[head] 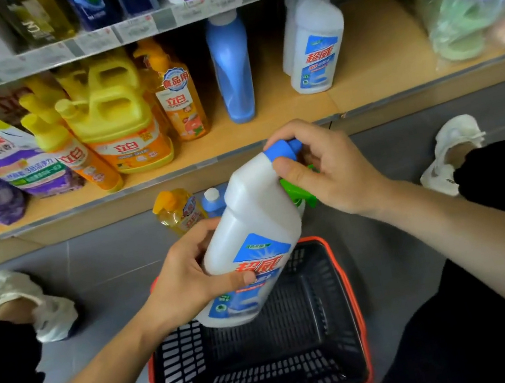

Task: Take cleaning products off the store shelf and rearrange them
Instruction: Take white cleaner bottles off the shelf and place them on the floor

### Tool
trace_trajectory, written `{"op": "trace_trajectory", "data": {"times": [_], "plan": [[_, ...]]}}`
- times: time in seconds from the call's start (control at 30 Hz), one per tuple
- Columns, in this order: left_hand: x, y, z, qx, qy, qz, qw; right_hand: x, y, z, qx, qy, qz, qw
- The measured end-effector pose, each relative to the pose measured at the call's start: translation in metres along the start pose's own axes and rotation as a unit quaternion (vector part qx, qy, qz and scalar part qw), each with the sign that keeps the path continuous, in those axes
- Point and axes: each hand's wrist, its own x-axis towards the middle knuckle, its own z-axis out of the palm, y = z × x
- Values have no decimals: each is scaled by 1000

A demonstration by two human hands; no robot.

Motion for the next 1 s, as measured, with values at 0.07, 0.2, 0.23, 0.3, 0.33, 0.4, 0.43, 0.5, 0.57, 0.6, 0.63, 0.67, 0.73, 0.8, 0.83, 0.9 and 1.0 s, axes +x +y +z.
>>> {"op": "trace_trajectory", "data": {"times": [0.07,0.2,0.23,0.3,0.33,0.4,0.43,0.5,0.57,0.6,0.63,0.67,0.73,0.8,0.83,0.9,1.0], "plan": [[-1,0,7,-12,-5,-1,1000,2,-2,5,10,31,-3,999],[-4,2,21,0,18,14,1000,7,-1,15,64,91,46,993],[-5,1,24,13,32,19,999,9,-1,16,96,94,74,988],[-5,2,27,34,54,25,998,12,0,18,138,99,122,978],[-4,3,27,36,57,24,997,13,1,18,143,100,133,976],[-2,4,25,18,46,18,999,12,2,18,133,97,121,979],[-1,5,23,4,35,13,999,12,1,17,123,94,104,983],[1,9,18,-26,8,1,1000,10,-2,15,97,95,62,989],[2,12,14,-50,-19,-8,999,8,-7,13,57,101,19,993],[3,13,13,-56,-32,-9,998,7,-8,11,34,99,-2,995],[4,15,12,-60,-45,-10,997,6,-10,9,12,92,-24,995],[4,15,11,-65,-57,-10,996,5,-10,7,-8,82,-46,996],[6,16,9,-81,-77,-11,994,3,-10,4,-37,66,-81,994],[7,16,9,-89,-88,-10,992,3,-11,2,-45,62,-94,993],[7,15,9,-90,-90,-9,992,4,-11,2,-41,64,-89,993],[7,15,11,-87,-91,-9,992,5,-11,2,-13,78,-56,995],[7,14,13,-87,-93,-15,992,9,-8,2,29,97,8,995]]}}
